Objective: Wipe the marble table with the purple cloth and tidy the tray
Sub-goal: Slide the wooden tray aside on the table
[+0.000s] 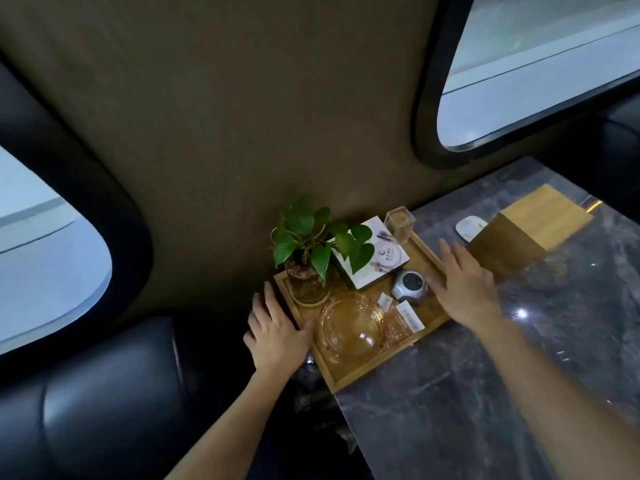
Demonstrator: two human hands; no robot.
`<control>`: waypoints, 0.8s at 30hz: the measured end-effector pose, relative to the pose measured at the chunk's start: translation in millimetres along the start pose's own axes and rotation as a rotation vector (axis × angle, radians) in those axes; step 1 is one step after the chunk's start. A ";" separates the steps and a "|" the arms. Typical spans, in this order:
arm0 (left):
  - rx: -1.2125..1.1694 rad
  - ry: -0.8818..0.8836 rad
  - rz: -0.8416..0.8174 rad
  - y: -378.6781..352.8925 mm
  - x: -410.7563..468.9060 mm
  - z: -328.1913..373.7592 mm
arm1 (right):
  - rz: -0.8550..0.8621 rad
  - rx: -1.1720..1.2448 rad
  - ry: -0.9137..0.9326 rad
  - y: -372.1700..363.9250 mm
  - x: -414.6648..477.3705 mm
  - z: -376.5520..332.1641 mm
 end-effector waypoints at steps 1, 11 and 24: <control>-0.034 0.043 -0.083 -6.6 2.1 -2.9 | -0.036 0.027 -0.036 -3.8 1.6 3.1; -0.146 0.060 -0.207 -35.0 15.3 -9.9 | -0.160 0.073 -0.097 -25.2 15.0 18.0; -0.150 0.058 -0.174 -25.6 13.4 5.8 | -0.123 -0.126 0.054 -30.8 43.0 18.5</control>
Point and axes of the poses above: each hand's wrist, its own x-axis towards the middle knuckle, its own y-axis out of the back of the hand, z = x × y, the point moved 6 cm from there along x, towards the middle knuckle, and after that the axes turned 5 degrees about -y, right-handed, at the moved point
